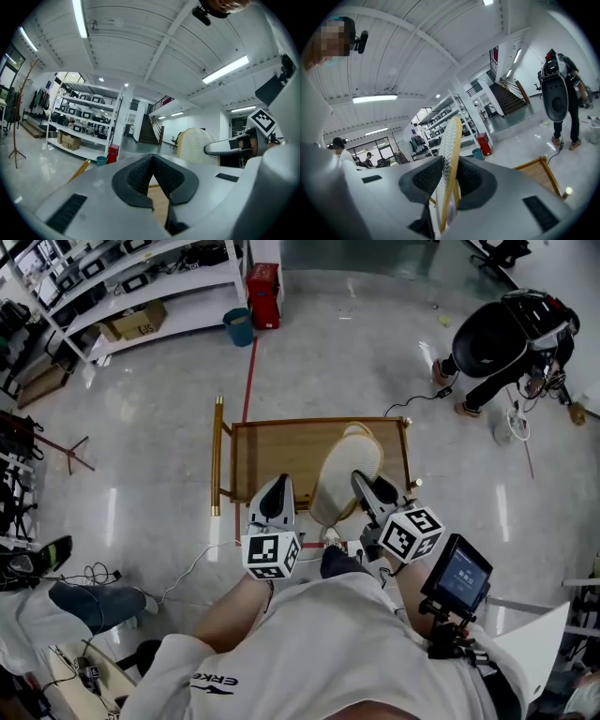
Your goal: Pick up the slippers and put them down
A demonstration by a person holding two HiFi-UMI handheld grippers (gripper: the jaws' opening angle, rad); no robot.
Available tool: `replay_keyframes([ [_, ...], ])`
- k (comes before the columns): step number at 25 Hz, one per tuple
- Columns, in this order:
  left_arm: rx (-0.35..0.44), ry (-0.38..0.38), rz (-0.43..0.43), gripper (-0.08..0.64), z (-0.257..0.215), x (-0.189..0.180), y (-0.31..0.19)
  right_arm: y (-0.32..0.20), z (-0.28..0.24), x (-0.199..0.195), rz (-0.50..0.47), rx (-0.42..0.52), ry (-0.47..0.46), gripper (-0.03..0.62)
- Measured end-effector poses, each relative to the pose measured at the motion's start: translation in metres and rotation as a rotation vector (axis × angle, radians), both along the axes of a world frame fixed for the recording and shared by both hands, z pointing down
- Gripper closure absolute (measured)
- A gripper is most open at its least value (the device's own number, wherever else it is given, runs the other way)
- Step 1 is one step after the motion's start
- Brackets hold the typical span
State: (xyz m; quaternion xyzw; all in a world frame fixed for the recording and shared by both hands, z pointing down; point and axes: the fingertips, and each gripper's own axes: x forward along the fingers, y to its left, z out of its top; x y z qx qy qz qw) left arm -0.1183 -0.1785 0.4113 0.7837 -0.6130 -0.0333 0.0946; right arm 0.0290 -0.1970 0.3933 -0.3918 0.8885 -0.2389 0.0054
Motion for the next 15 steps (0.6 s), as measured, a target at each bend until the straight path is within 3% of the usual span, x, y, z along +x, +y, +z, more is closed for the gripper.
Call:
replay_keyframes([
  [15, 0.024, -0.004, 0.057, 0.557, -0.007, -0.003, 0.102, 0.12, -0.002, -0.008, 0.045, 0.006, -0.006, 0.503],
])
